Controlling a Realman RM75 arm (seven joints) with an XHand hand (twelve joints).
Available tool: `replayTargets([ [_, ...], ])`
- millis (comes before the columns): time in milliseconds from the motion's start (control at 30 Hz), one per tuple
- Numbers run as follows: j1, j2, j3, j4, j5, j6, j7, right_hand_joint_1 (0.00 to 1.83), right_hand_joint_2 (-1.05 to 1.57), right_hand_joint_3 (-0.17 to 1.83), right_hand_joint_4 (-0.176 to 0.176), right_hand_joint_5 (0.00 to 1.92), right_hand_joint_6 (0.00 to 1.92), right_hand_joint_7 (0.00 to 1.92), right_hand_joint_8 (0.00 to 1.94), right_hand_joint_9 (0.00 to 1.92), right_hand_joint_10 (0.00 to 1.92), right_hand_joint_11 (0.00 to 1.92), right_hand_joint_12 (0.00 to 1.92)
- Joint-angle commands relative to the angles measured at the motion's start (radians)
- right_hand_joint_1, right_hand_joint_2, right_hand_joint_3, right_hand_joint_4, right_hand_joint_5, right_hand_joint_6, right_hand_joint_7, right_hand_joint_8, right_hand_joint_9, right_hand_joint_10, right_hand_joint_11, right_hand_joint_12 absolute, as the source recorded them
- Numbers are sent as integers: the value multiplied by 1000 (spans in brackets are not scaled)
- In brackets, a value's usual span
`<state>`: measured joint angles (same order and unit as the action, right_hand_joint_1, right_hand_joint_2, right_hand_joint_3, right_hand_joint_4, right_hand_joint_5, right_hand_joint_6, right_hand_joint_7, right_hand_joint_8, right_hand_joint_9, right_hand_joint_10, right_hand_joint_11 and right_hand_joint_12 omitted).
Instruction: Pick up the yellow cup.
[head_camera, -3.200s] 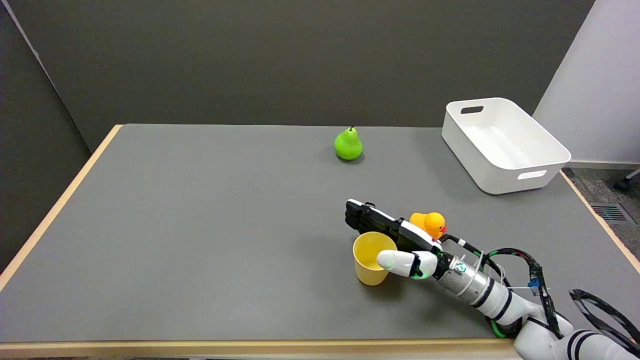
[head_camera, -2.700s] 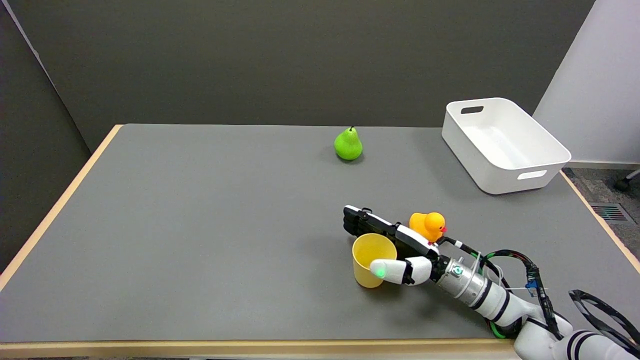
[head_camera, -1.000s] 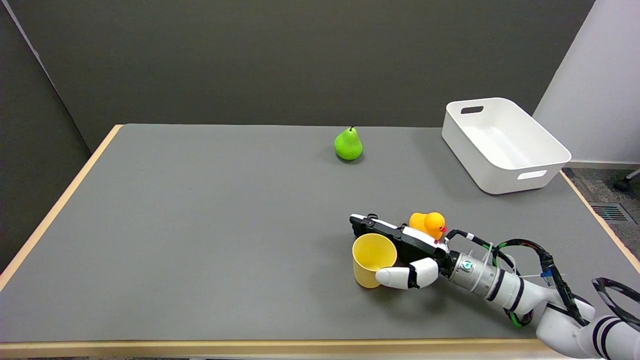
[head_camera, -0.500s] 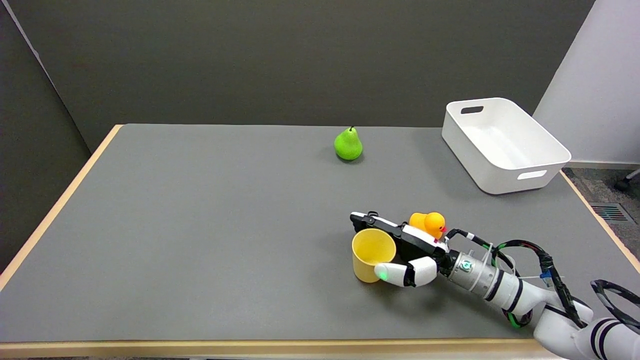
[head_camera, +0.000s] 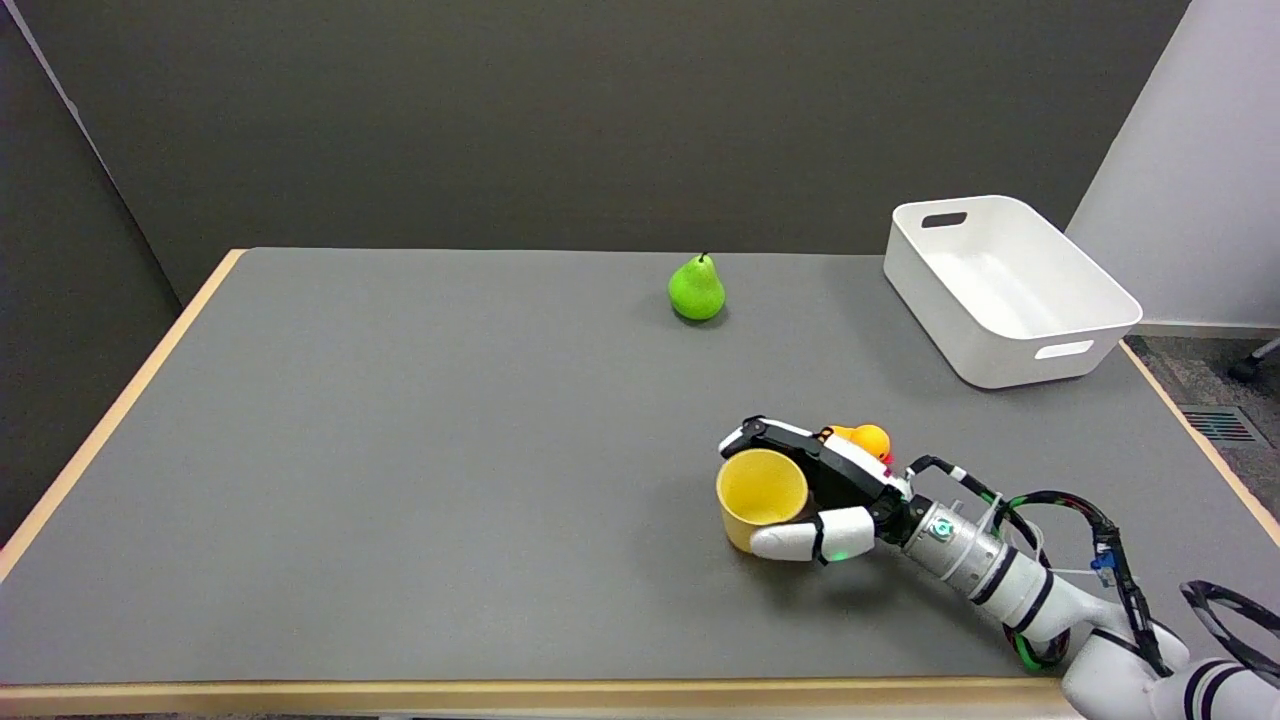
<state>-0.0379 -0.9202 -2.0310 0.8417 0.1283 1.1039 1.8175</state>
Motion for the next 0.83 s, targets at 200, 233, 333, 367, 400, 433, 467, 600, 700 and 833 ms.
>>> replayTargets([
  [200, -49, -29, 36, 31, 158, -29, -104, 1128, 1289, 181, -176, 359, 1670, 704, 1646, 572, 1450, 215, 1919],
  [233, -50, -29, 40, 33, 162, -29, -104, 1120, 1331, 108, -176, 353, 1675, 698, 1669, 598, 1458, 229, 1915],
  [333, -50, -29, 73, 50, 173, -29, -104, 1084, 1479, -129, -176, 324, 1708, 663, 1758, 640, 1471, 195, 1911],
  [367, -50, -27, 100, 67, 173, -31, -104, 1169, 1440, -107, -176, 339, 1666, 660, 1724, 638, 1571, 203, 1916],
  [400, -50, -25, 122, 81, 171, -36, -104, 1260, 1393, -76, -176, 356, 1620, 660, 1683, 637, 1673, 218, 1919],
  [433, -51, -18, 146, 101, 166, -47, -104, 1304, 1382, -82, -176, 361, 1605, 657, 1671, 633, 1734, 215, 1917],
  [467, -53, -6, 175, 132, 163, -68, -109, 1300, 1405, -117, -176, 355, 1618, 652, 1686, 626, 1750, 196, 1910],
  [600, -64, 58, 268, 267, 171, -161, -190, 1305, 1409, -141, -176, 370, 1605, 656, 1671, 634, 1751, 210, 1921],
  [700, -67, 85, 345, 334, 177, -237, -213, 1309, 1376, -88, -176, 382, 1590, 663, 1653, 647, 1742, 230, 1913],
  [833, -61, 90, 463, 391, 167, -346, -213, 1309, 1382, -104, -176, 395, 1581, 679, 1638, 641, 1732, 252, 1921],
])
